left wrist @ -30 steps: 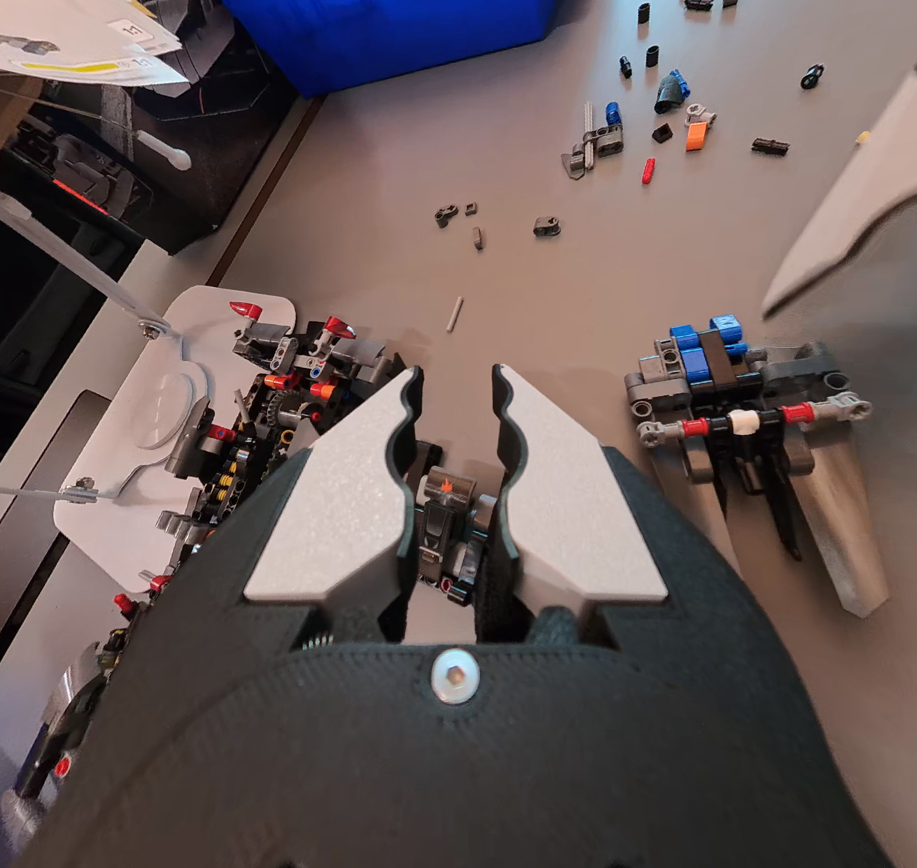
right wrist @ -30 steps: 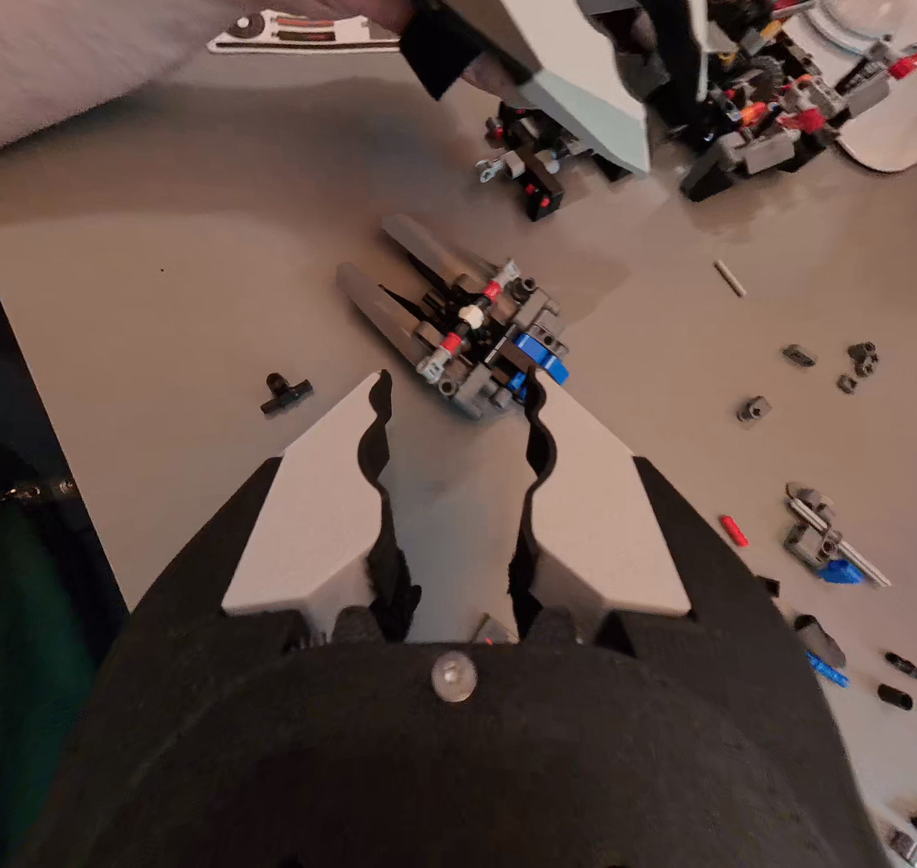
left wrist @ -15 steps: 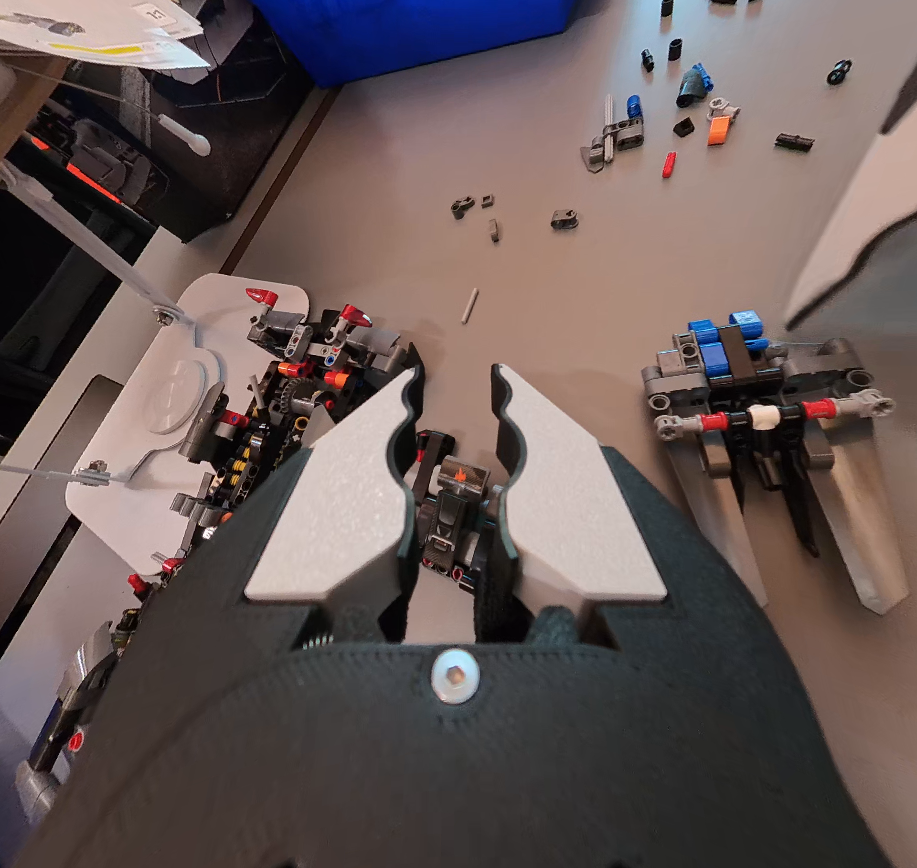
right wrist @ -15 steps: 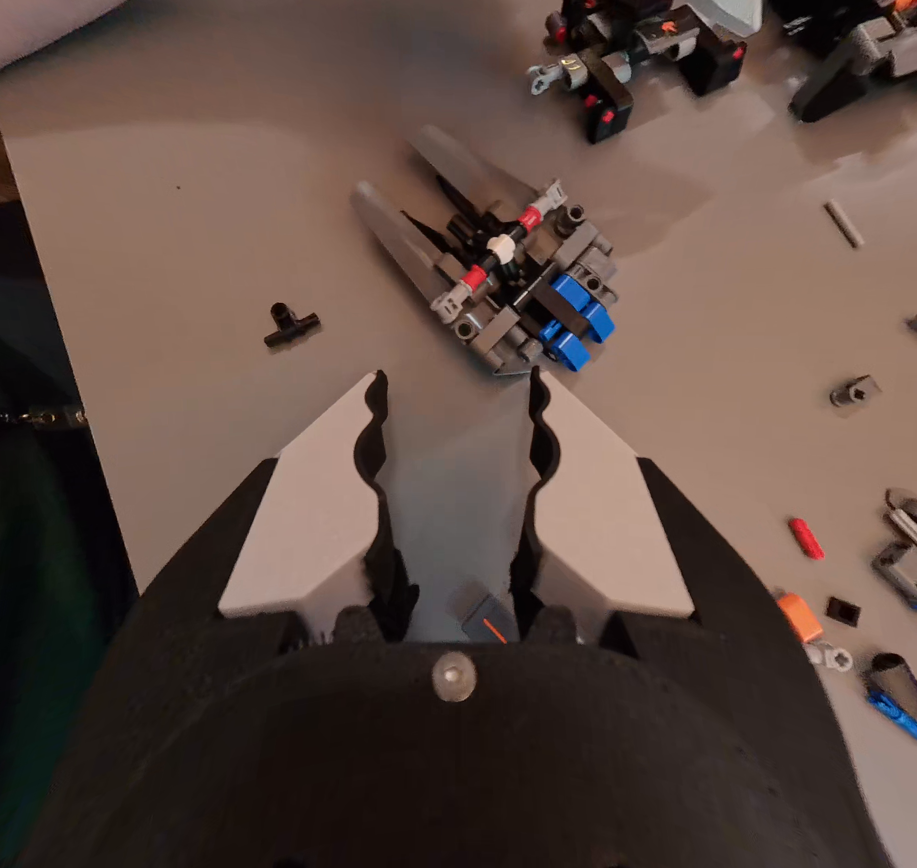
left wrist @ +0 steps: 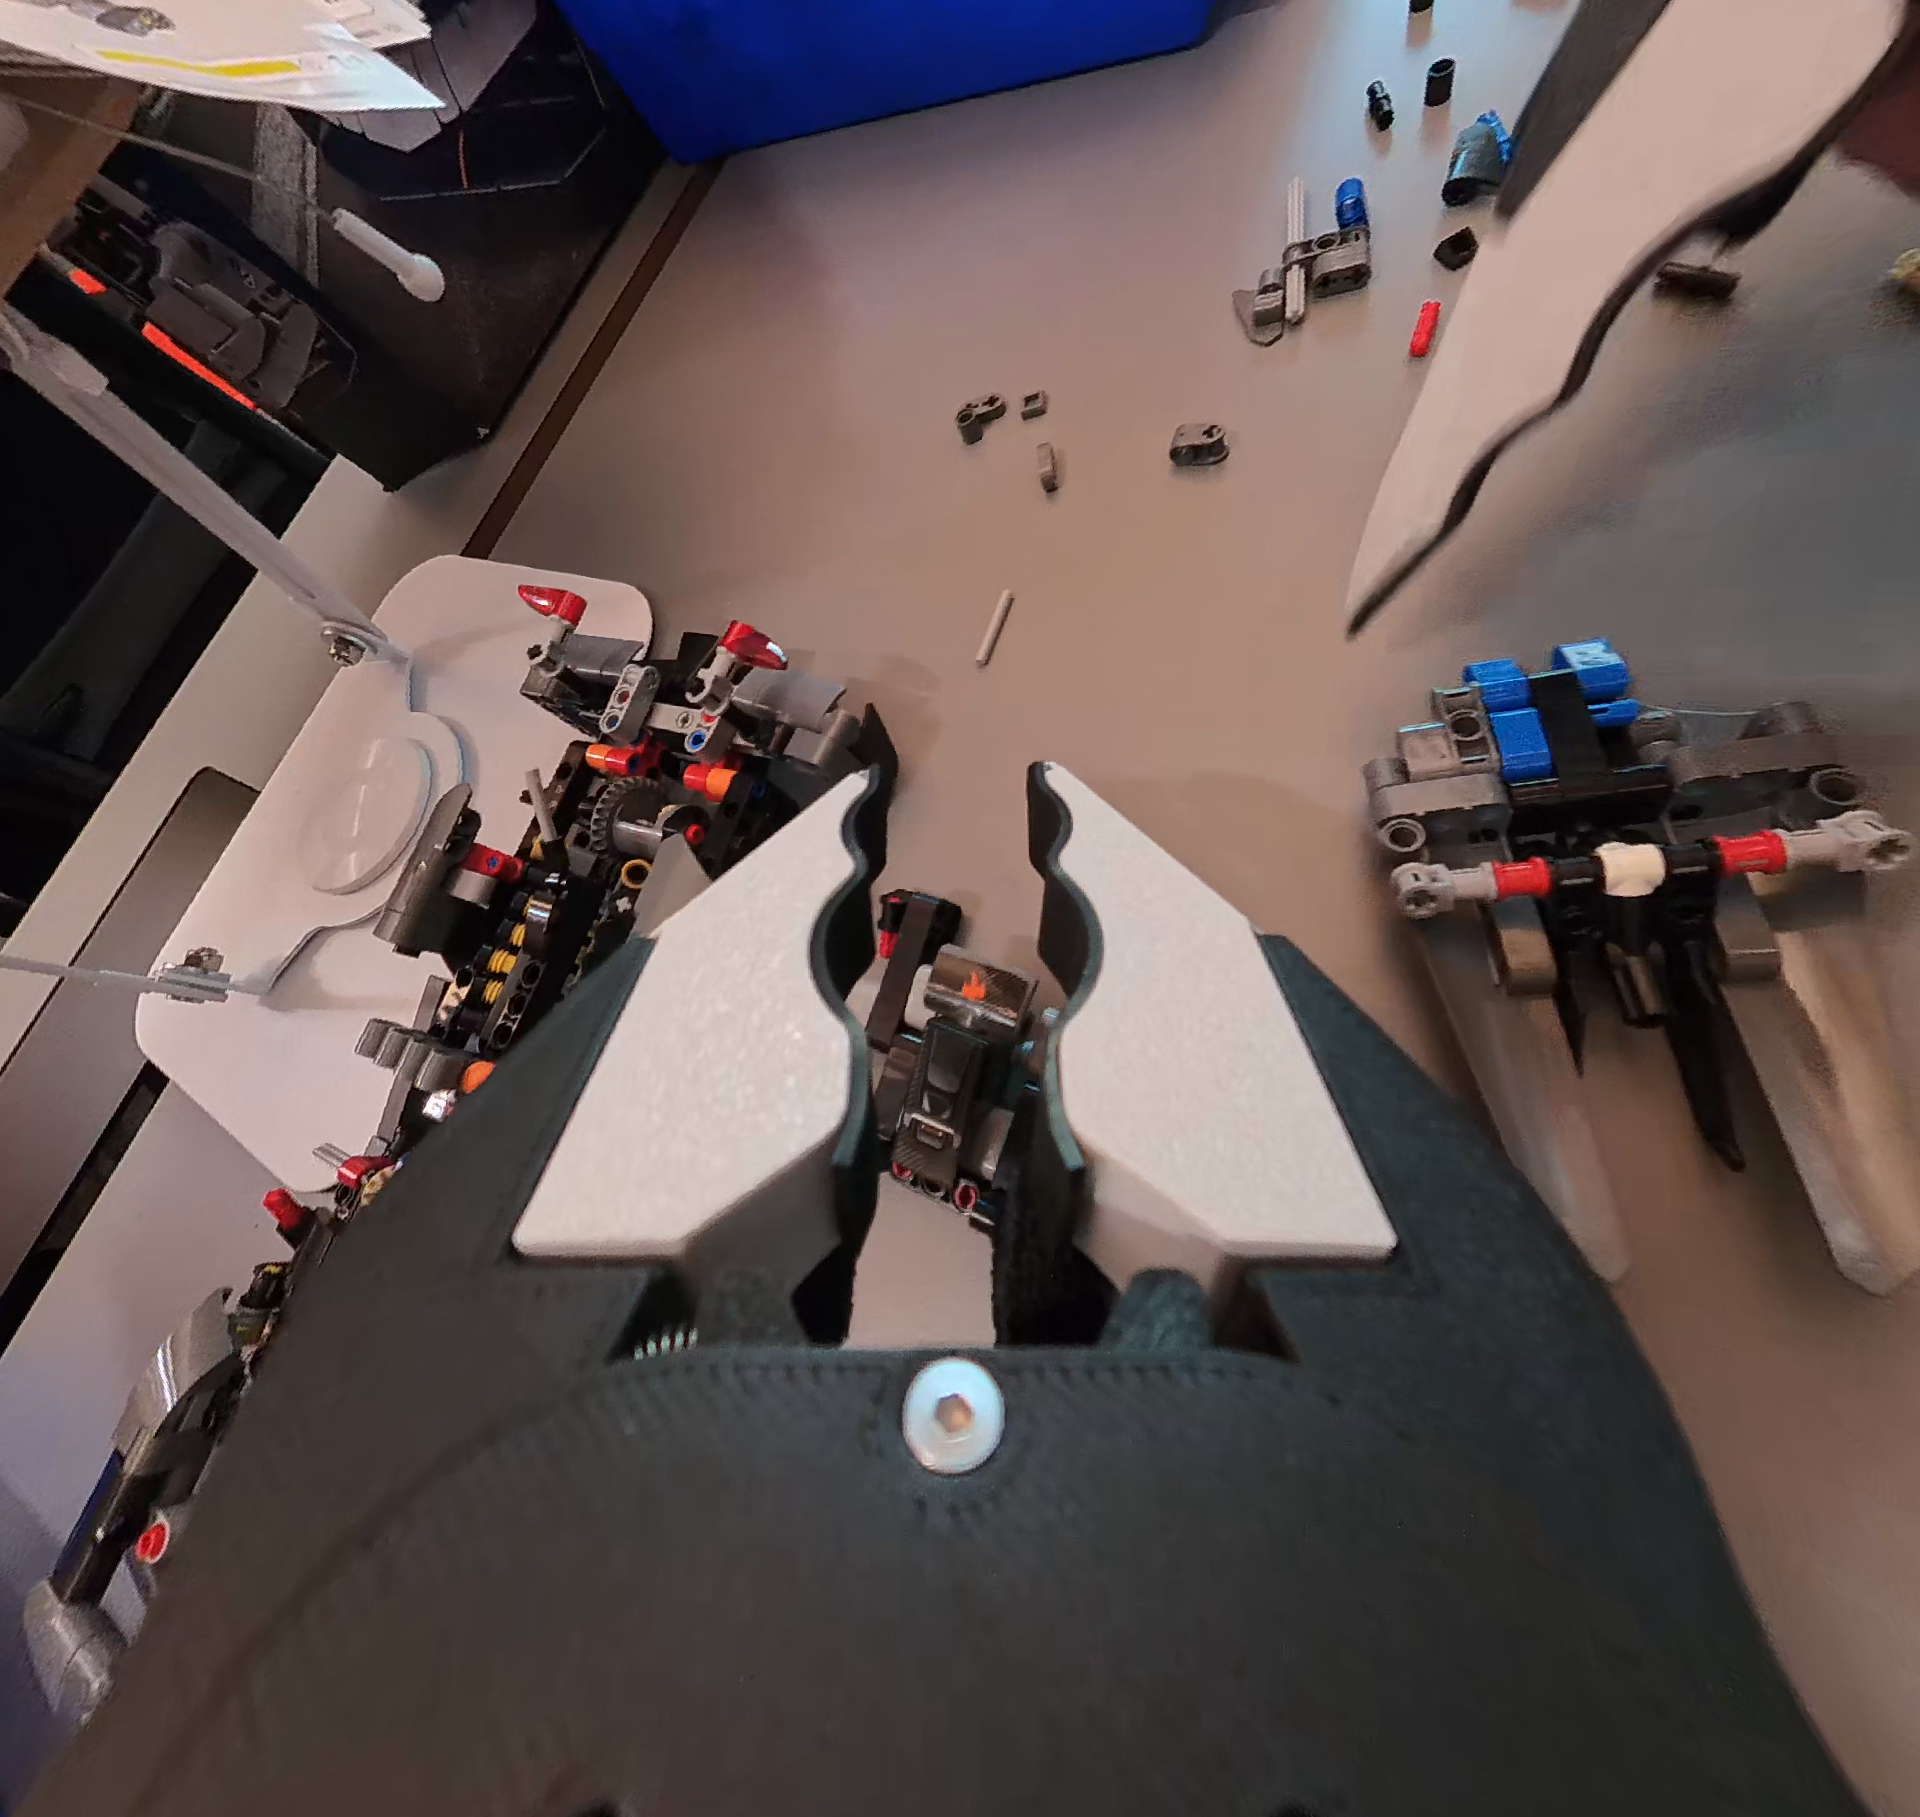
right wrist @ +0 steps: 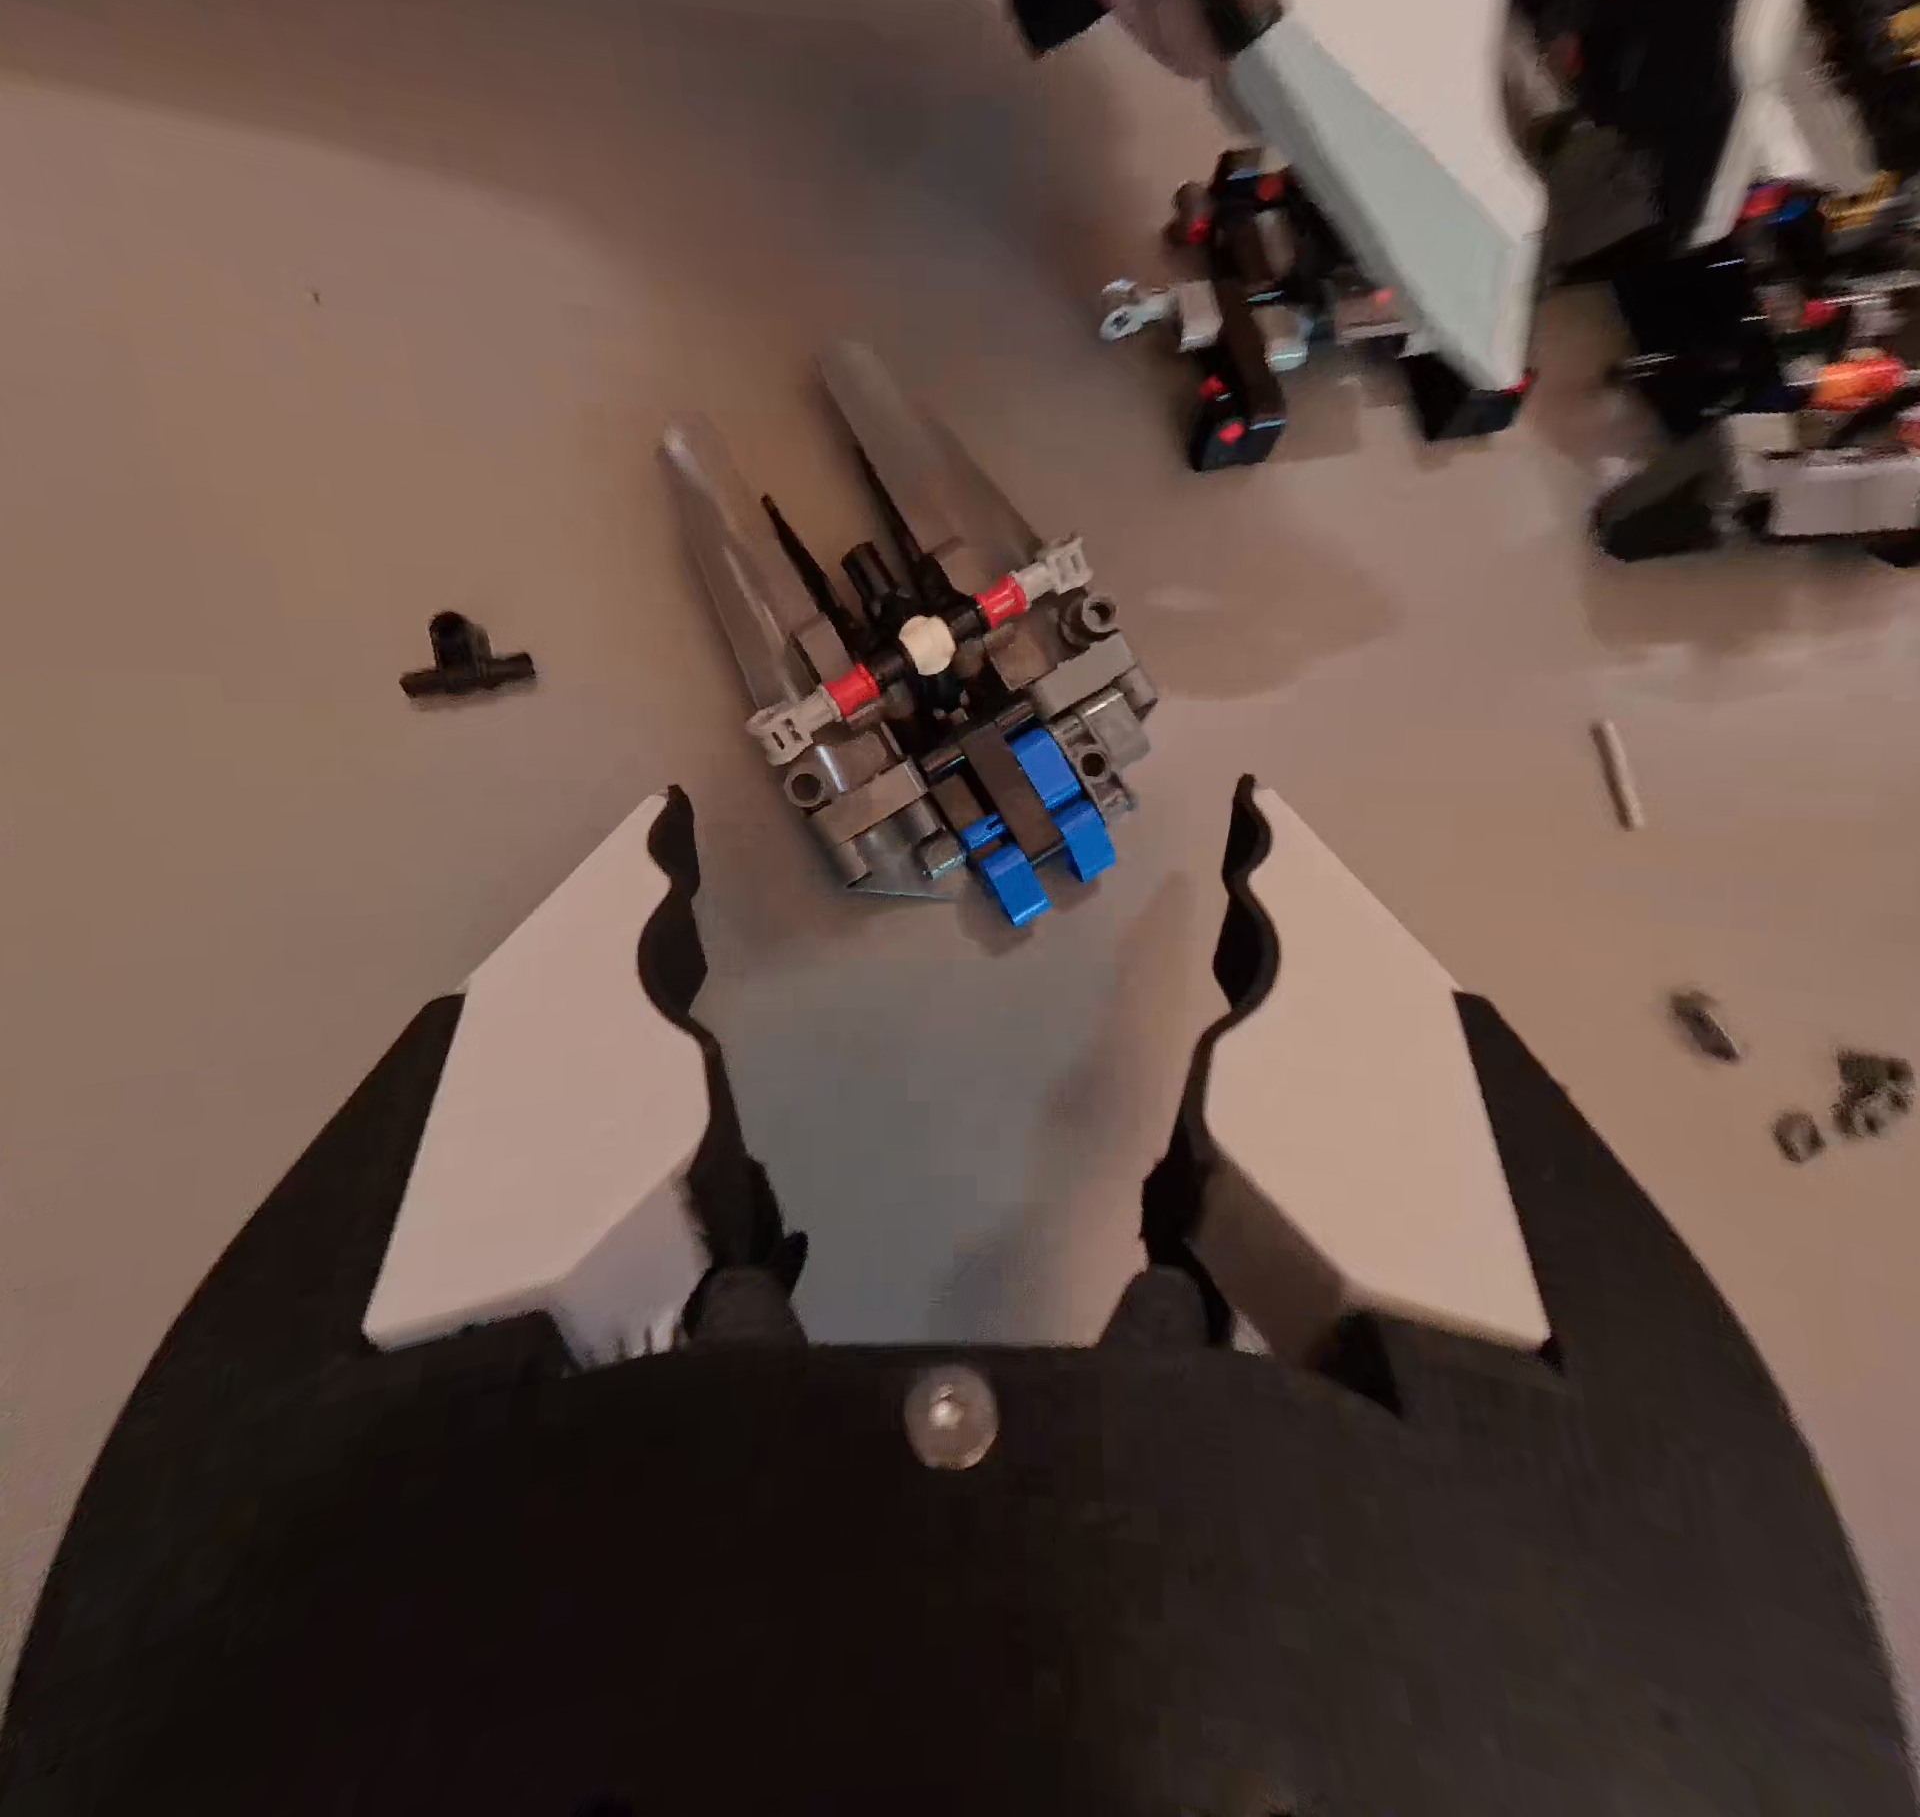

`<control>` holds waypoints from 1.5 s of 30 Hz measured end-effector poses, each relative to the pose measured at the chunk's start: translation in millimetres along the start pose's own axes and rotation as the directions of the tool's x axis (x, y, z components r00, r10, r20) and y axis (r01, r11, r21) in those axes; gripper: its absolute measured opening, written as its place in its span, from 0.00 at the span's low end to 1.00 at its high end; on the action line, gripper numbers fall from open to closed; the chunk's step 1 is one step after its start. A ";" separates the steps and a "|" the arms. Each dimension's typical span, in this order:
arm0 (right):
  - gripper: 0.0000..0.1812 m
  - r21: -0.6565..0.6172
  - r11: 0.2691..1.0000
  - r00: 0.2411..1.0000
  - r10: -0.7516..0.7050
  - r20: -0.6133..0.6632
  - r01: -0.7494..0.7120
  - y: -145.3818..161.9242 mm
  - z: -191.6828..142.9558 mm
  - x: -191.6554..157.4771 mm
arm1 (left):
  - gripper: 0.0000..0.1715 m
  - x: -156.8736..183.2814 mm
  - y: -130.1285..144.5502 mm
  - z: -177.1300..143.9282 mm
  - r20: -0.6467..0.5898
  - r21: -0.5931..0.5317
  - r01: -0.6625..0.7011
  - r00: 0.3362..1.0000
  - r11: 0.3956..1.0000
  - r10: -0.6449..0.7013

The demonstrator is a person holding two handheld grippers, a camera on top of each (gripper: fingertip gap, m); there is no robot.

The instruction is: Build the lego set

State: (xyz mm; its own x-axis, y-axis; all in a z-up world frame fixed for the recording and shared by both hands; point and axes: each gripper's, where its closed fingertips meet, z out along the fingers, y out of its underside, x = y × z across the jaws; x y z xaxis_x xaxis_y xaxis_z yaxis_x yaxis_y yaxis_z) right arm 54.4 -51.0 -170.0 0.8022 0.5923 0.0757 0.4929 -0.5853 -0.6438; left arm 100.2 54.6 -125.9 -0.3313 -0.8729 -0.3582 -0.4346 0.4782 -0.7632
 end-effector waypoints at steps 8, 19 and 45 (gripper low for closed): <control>0.43 -0.019 0.988 0.969 -0.143 0.200 0.150 0.3 12.6 -2.7 | 0.14 -9.4 4.2 -0.1 0.022 0.016 0.036 0.999 0.999 -0.037; 0.40 0.319 0.945 0.988 0.027 0.155 -0.076 -6.6 -40.3 48.1 | 0.15 -15.6 15.3 0.0 0.016 -0.015 0.046 0.999 0.999 -0.046; 0.13 0.536 0.821 0.903 0.365 -0.227 -0.198 36.2 -116.8 162.9 | 0.14 -42.2 16.1 -4.5 0.144 0.003 0.035 0.989 0.999 -0.035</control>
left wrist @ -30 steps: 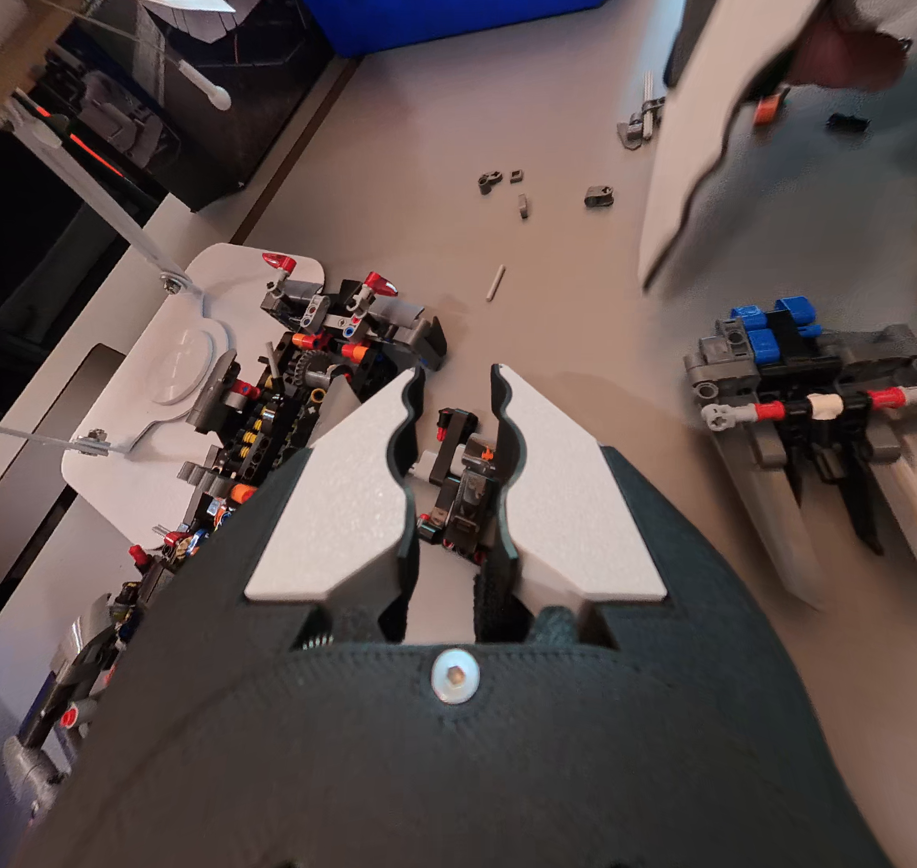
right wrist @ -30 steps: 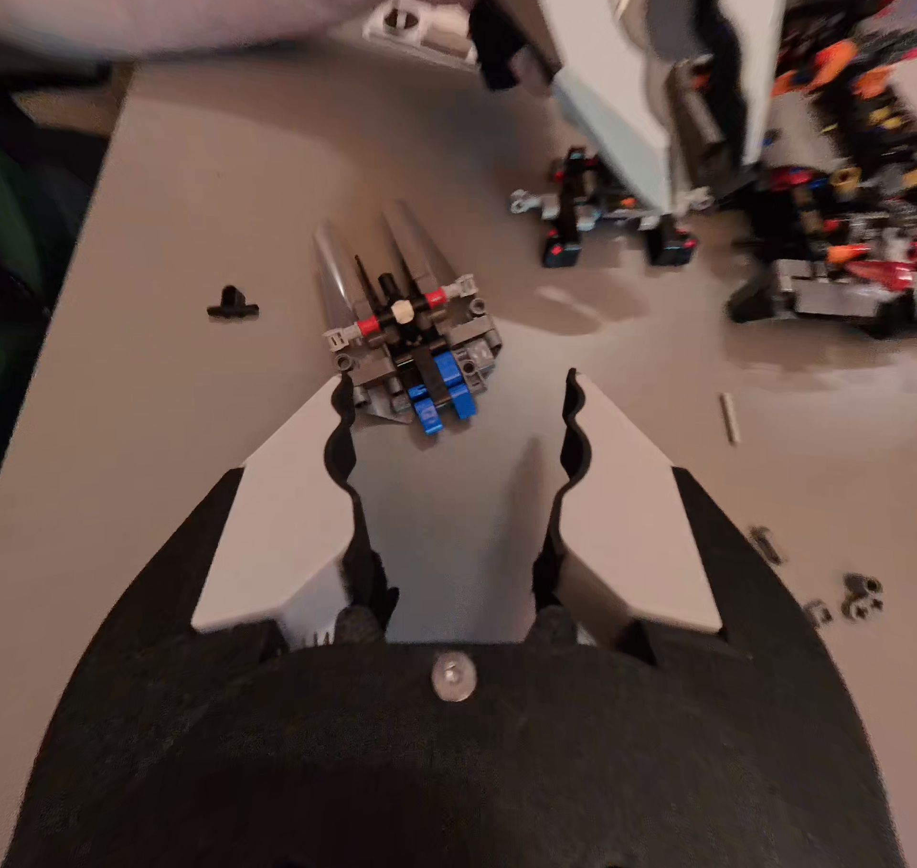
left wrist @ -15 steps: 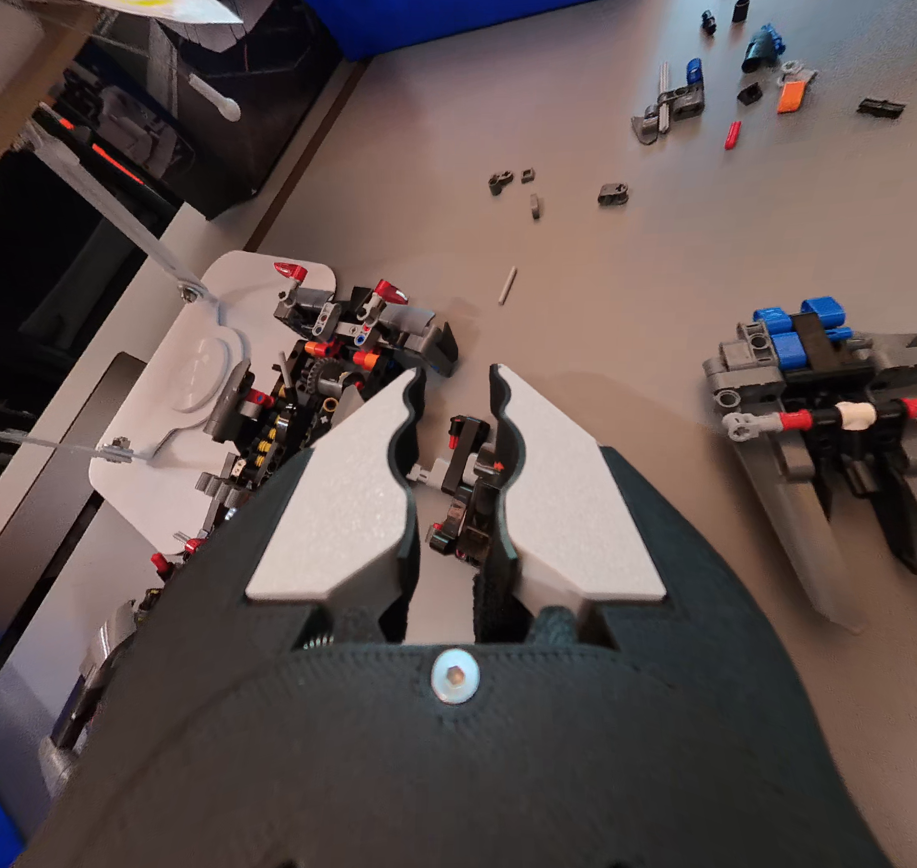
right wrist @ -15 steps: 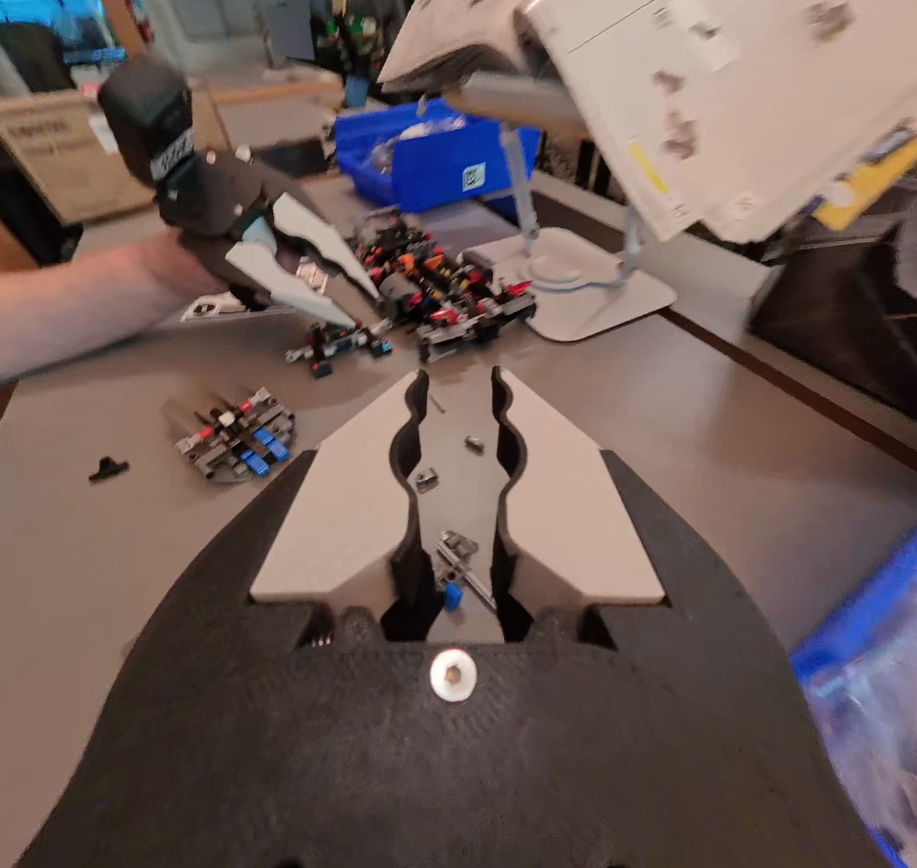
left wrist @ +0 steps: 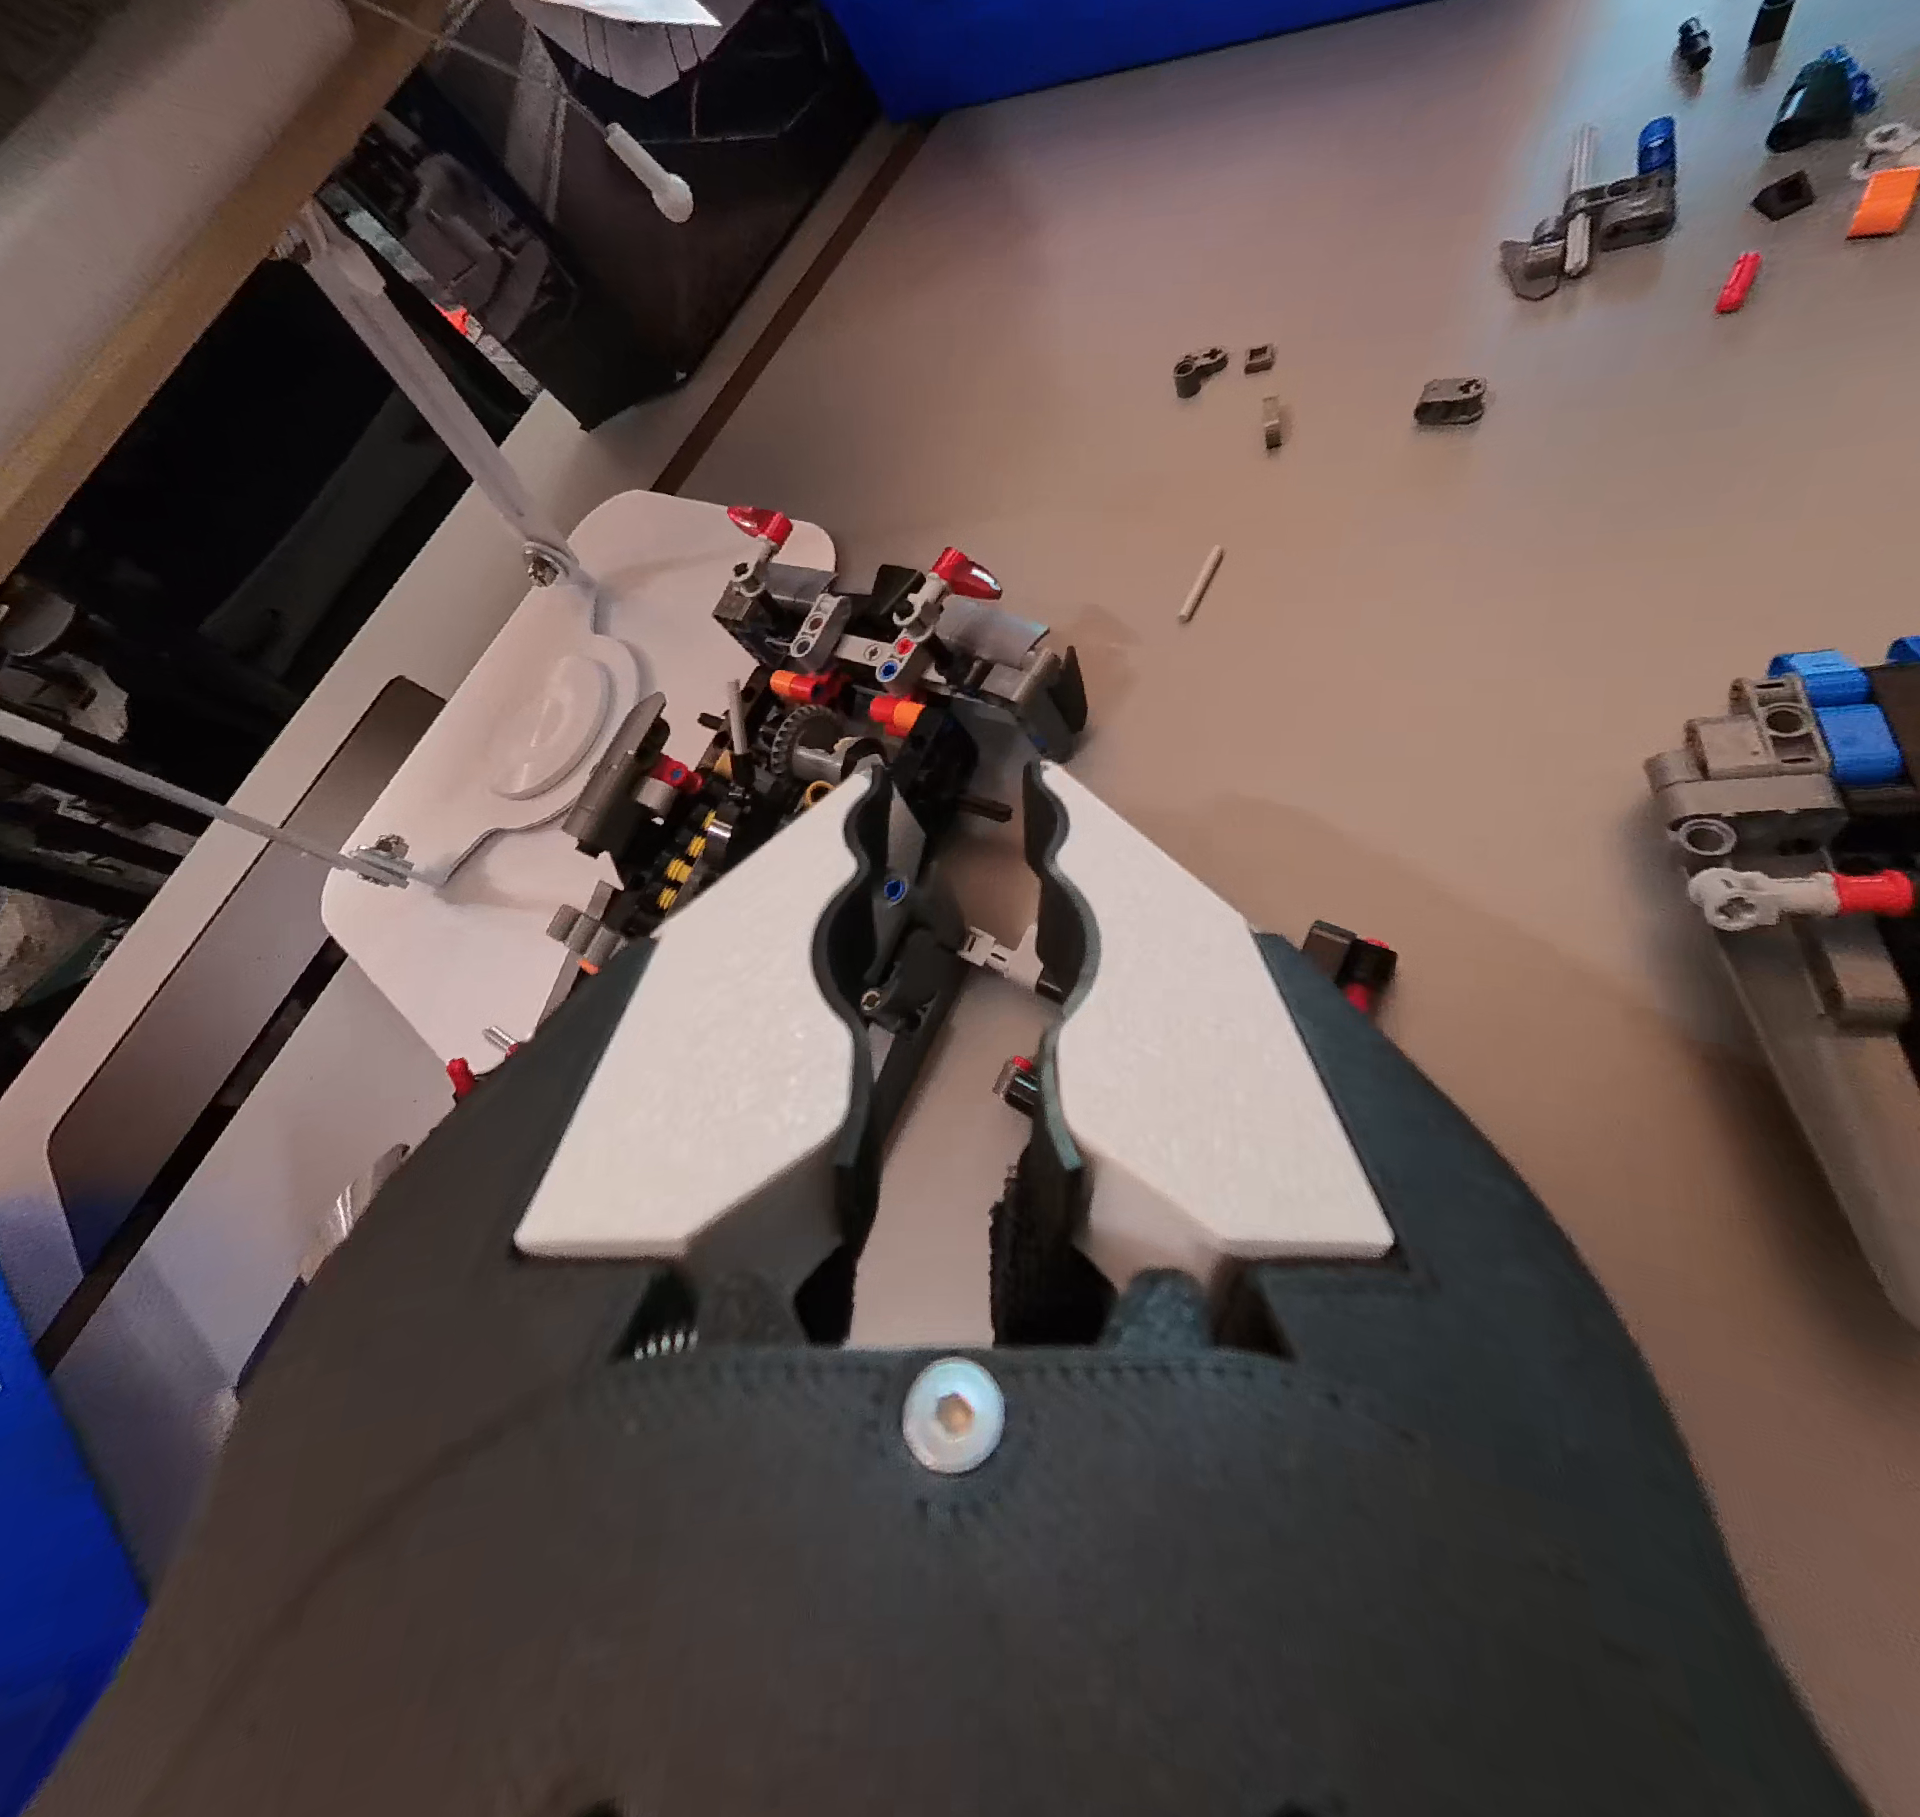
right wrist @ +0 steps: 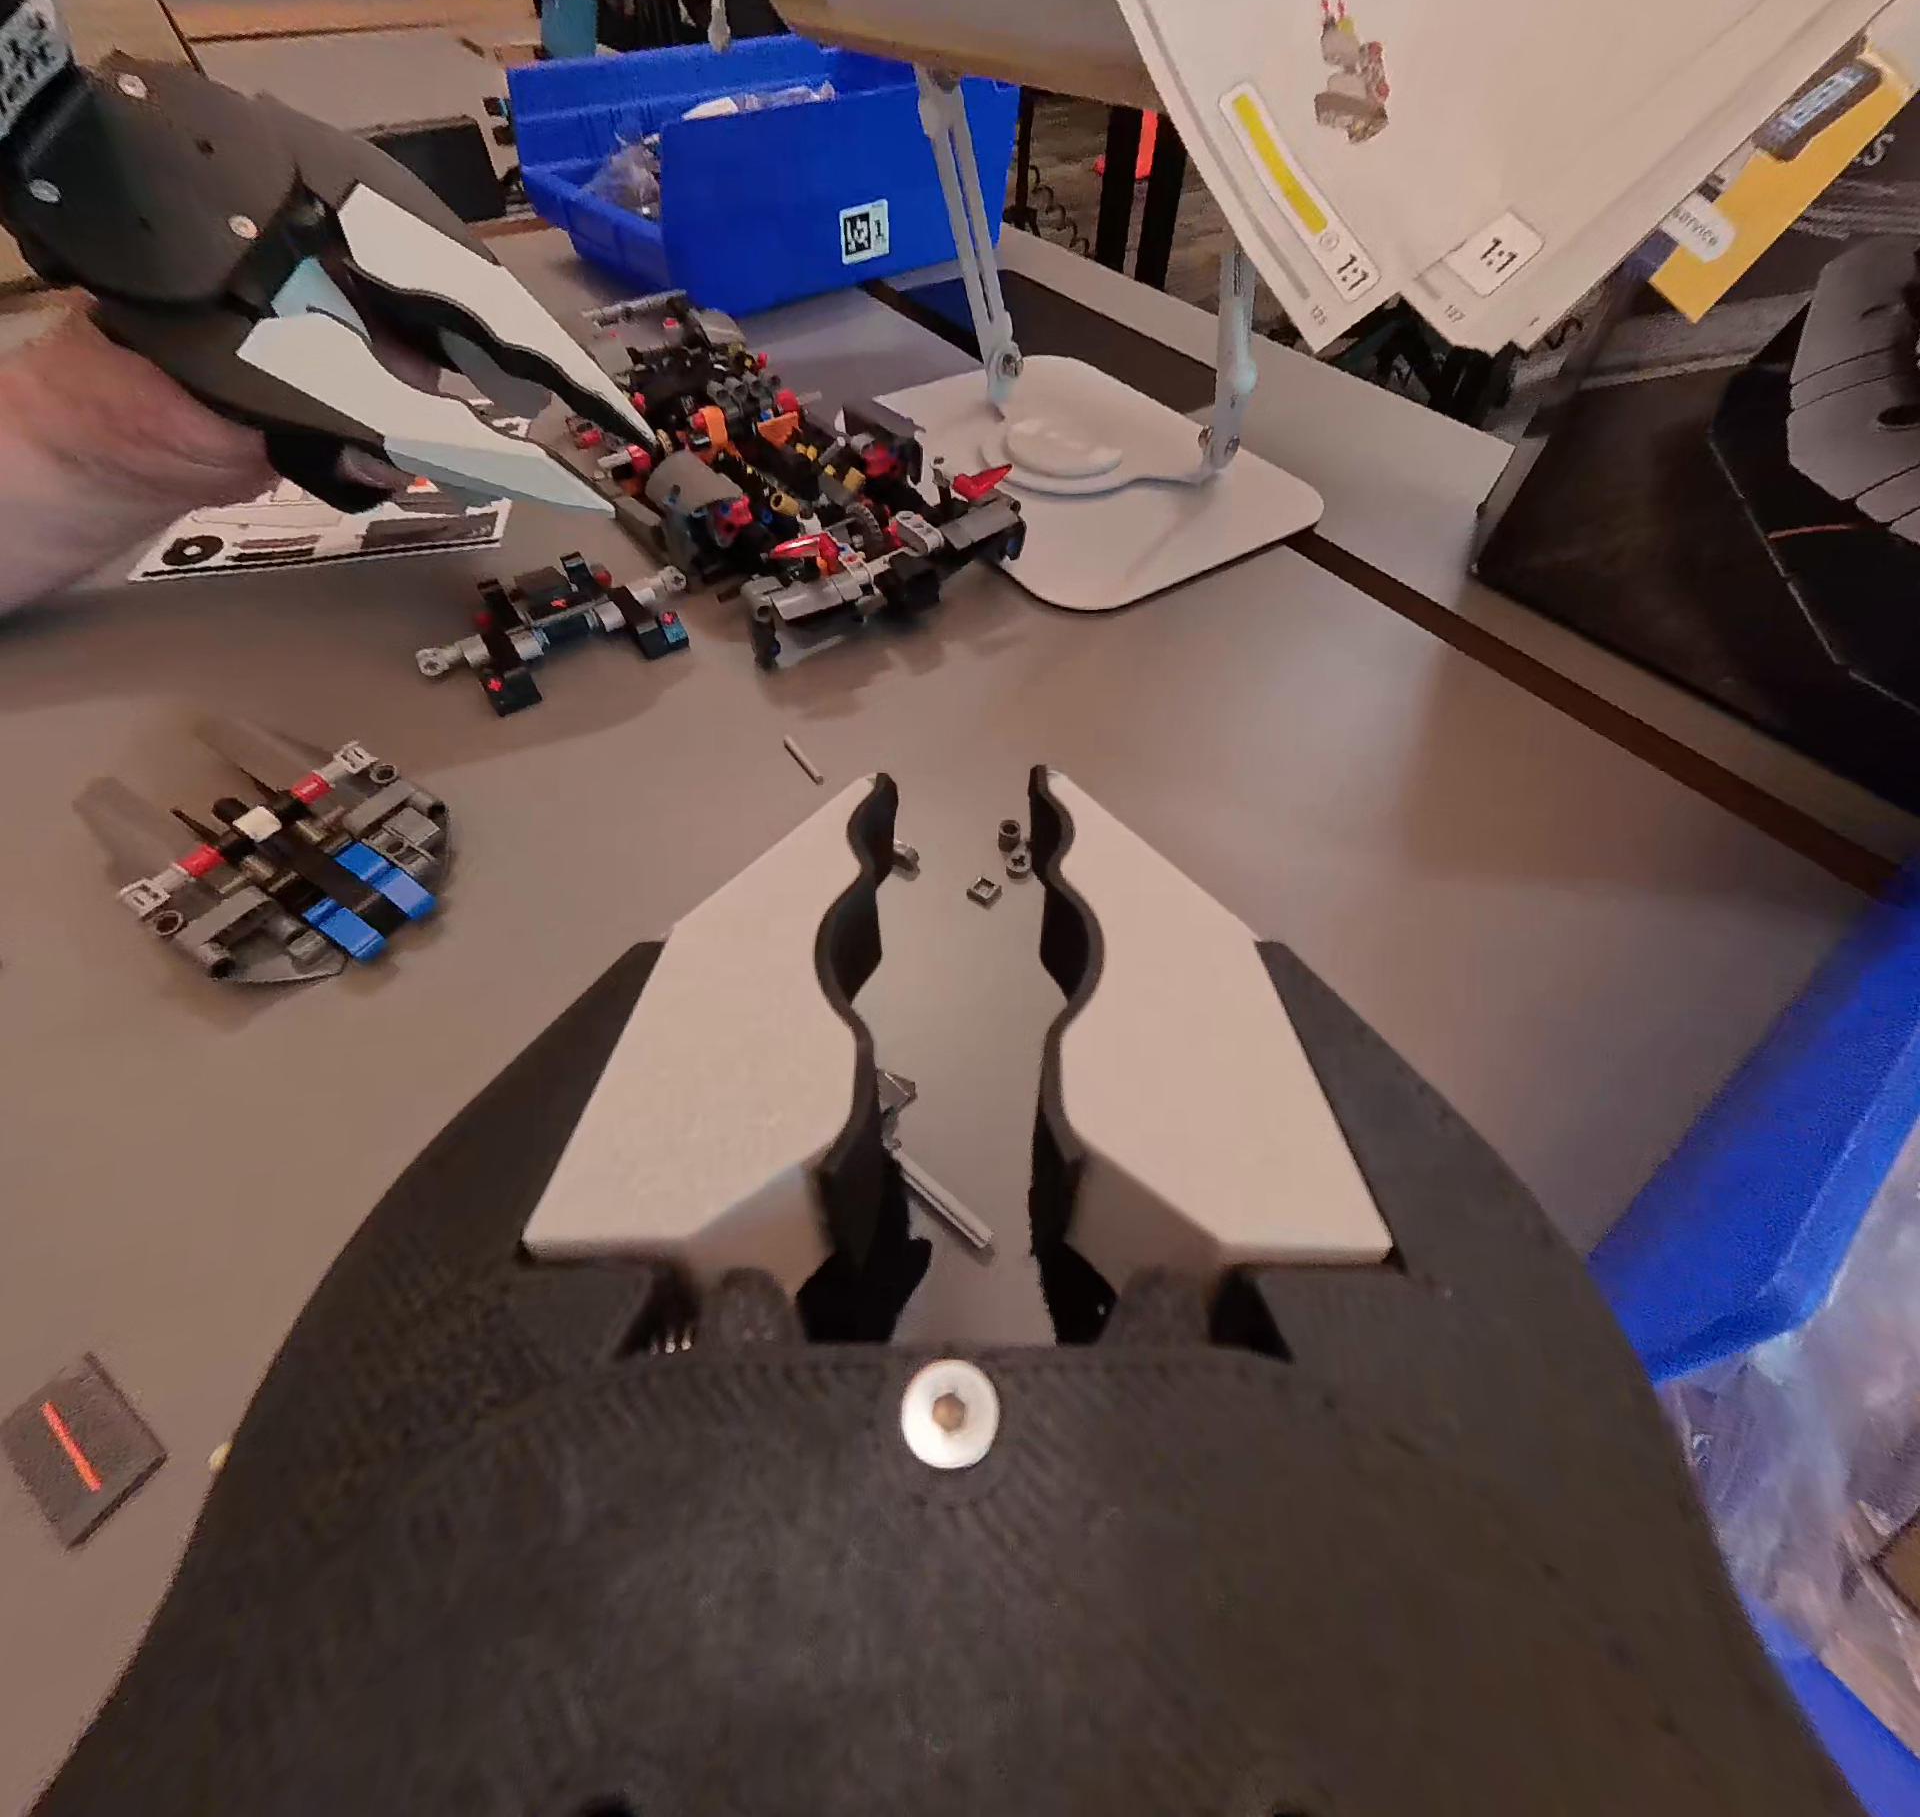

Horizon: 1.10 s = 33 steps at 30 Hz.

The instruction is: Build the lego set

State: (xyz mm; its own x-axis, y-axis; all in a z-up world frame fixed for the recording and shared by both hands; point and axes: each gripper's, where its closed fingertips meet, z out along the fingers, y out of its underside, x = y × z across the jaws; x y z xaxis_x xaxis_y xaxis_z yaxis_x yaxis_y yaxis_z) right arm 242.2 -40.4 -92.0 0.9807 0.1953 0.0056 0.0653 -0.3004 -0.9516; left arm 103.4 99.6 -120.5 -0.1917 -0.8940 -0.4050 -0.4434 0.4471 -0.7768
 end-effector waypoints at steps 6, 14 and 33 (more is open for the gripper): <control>0.16 0.006 1.000 0.999 0.024 -0.033 -0.024 1.1 -2.0 9.8 | 0.14 0.9 2.2 1.5 -0.004 -0.011 -0.006 1.000 1.000 0.006; 0.18 0.046 0.992 0.981 0.121 -0.153 -0.115 2.6 -13.6 39.2 | 0.13 -21.7 -1.4 -8.7 0.094 0.033 0.034 0.995 0.999 -0.037; 0.20 0.064 0.982 0.970 0.186 -0.159 -0.178 3.5 -15.5 44.0 | 0.14 -49.3 11.6 -21.3 0.169 0.071 0.145 0.973 0.987 -0.155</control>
